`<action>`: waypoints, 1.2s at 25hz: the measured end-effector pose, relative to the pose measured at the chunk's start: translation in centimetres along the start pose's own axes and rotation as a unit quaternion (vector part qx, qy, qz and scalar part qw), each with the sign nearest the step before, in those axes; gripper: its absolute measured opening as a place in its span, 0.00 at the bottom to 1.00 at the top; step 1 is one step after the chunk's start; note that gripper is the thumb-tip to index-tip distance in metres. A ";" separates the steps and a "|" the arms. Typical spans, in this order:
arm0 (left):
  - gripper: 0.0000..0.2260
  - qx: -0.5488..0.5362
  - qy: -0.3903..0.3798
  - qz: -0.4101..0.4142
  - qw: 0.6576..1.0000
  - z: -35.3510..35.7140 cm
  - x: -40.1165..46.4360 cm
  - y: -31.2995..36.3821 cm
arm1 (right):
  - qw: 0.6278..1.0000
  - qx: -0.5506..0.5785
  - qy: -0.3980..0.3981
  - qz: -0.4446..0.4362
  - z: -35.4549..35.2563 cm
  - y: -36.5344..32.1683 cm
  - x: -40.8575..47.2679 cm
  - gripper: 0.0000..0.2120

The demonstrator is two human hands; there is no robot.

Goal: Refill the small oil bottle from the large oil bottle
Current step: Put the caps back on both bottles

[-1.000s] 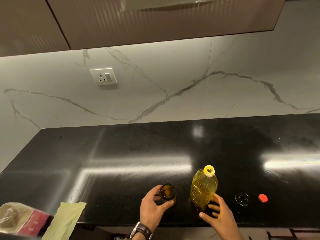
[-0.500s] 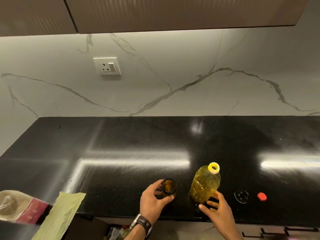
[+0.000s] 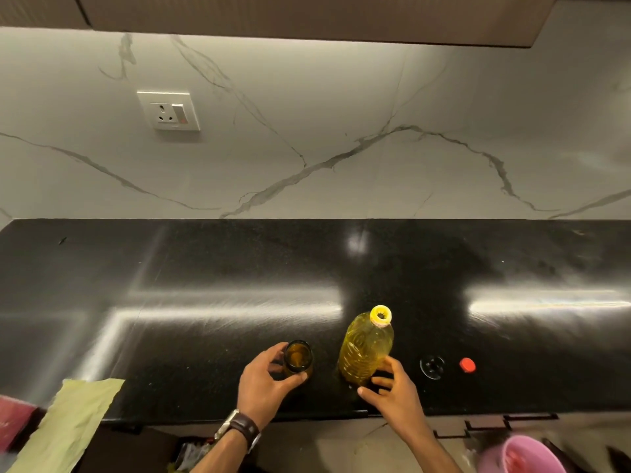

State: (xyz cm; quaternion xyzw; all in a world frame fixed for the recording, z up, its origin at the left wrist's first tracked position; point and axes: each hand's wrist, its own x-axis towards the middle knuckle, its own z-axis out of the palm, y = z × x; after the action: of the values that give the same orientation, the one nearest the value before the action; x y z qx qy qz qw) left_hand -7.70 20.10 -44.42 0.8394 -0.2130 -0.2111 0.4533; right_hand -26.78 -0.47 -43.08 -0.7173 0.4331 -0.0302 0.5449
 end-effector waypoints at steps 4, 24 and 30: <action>0.31 -0.005 0.000 0.006 1.000 0.4 -0.1 -0.4 | 0.976 -0.178 0.126 -0.021 -2.9 0.9 -0.1 0.34; 0.32 -0.035 0.011 0.017 0.999 0.7 -0.4 0.0 | 0.954 -0.279 0.088 0.070 -5.8 1.0 -2.0 0.19; 0.31 -0.040 0.021 0.011 0.999 0.4 -0.4 0.2 | 0.959 -0.278 -0.018 -0.058 2.3 -2.8 -6.4 0.18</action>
State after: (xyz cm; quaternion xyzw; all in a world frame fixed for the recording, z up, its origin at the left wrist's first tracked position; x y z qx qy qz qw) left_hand -8.22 19.98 -44.40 0.8226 -0.2036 -0.1968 0.4931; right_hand -27.91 5.57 -39.03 -0.8647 0.3724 0.0729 0.3291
